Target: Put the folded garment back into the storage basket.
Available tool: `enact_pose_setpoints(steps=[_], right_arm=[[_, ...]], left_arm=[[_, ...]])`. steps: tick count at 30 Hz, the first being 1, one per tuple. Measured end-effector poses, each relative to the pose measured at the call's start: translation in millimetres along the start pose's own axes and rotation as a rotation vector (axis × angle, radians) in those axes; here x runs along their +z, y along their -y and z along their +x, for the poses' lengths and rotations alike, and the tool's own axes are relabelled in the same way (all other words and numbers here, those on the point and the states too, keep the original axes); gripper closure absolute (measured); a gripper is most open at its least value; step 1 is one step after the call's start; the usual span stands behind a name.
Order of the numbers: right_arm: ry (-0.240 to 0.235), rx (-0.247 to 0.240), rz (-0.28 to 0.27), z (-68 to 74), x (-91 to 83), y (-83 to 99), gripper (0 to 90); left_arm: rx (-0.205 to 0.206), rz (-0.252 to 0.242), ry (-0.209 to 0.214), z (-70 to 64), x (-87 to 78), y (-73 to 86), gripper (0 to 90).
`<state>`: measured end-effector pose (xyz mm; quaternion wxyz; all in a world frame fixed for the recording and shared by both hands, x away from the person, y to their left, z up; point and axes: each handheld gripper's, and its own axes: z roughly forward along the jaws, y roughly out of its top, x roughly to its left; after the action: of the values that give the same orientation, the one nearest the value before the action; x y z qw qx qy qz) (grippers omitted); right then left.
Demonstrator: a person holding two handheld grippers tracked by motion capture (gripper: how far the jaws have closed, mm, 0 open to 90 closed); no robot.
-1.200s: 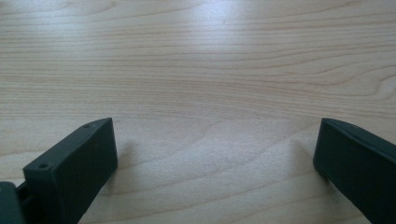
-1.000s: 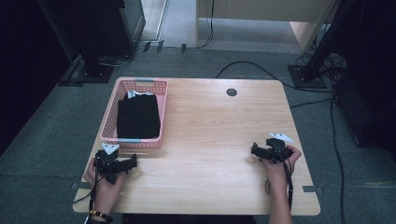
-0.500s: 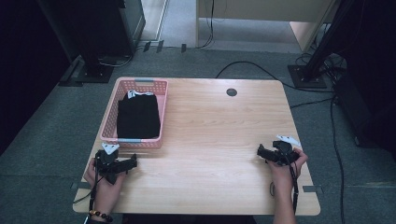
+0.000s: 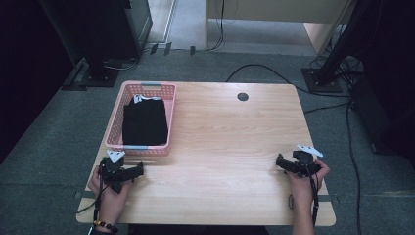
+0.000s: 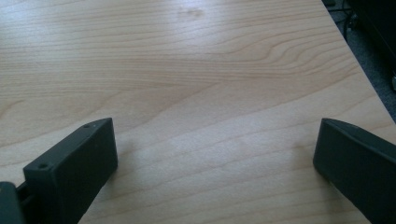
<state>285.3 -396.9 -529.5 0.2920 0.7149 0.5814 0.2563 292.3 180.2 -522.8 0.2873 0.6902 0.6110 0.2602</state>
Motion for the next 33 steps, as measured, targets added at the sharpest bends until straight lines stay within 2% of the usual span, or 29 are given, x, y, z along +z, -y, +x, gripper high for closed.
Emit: enact_pose_setpoints(steps=[13, 33], right_arm=[[0.008, 0.005, -0.001, -16.8, -6.0, 5.5, 0.0], [0.022, 0.017, 0.0, -28.3, -14.2, 13.3, 0.0]], left_arm=[[0.0, 0.0, 0.0, 0.0, 0.0, 0.0, 0.0], [0.0, 0.0, 0.0, 0.0, 0.0, 0.0, 0.0]])
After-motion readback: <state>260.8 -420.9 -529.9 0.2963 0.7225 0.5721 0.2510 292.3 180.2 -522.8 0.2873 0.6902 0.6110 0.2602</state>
